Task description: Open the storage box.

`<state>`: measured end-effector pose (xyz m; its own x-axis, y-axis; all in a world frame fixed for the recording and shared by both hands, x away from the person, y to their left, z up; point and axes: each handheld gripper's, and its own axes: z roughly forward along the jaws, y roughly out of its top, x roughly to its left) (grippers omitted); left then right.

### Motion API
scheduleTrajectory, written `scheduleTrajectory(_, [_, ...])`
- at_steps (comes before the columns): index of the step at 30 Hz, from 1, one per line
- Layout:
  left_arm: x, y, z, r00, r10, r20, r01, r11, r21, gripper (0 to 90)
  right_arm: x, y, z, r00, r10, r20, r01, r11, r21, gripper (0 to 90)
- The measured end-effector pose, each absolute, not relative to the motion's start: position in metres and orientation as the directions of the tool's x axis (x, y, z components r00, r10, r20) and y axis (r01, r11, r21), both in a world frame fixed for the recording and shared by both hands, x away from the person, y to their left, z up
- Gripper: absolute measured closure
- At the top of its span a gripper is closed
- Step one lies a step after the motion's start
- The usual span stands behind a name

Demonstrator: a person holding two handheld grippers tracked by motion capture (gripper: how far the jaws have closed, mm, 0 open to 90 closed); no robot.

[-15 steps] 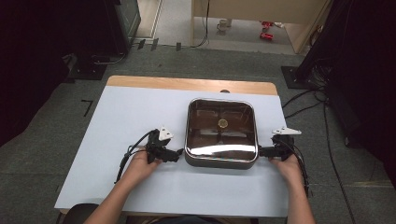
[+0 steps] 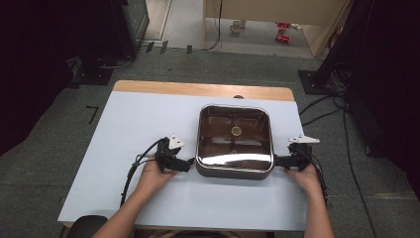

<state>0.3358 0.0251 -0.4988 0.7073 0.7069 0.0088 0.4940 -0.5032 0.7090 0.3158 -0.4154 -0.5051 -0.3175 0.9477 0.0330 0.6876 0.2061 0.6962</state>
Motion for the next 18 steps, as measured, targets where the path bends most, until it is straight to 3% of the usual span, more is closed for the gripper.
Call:
scheduleTrajectory(6, [0.340, 0.025, -0.494, 0.727, 0.686, 0.006, 0.507, -0.543, 0.669, 9.6, 0.316, -0.415, -0.505, -0.318, 0.948, 0.032, 0.688, 0.207, 0.695, 0.0])
scheduleTrajectory(13, [0.343, 0.030, -0.485, 0.752, 0.658, -0.032, 0.518, -0.560, 0.647, 22.0, 0.316, -0.415, -0.505, -0.317, 0.948, 0.033, 0.688, 0.206, 0.696, 0.0])
scheduleTrajectory(18, [0.346, 0.035, -0.473, 0.759, 0.647, -0.072, 0.518, -0.533, 0.669, 23.9, 0.316, -0.415, -0.505, -0.317, 0.948, 0.033, 0.689, 0.206, 0.695, 0.0])
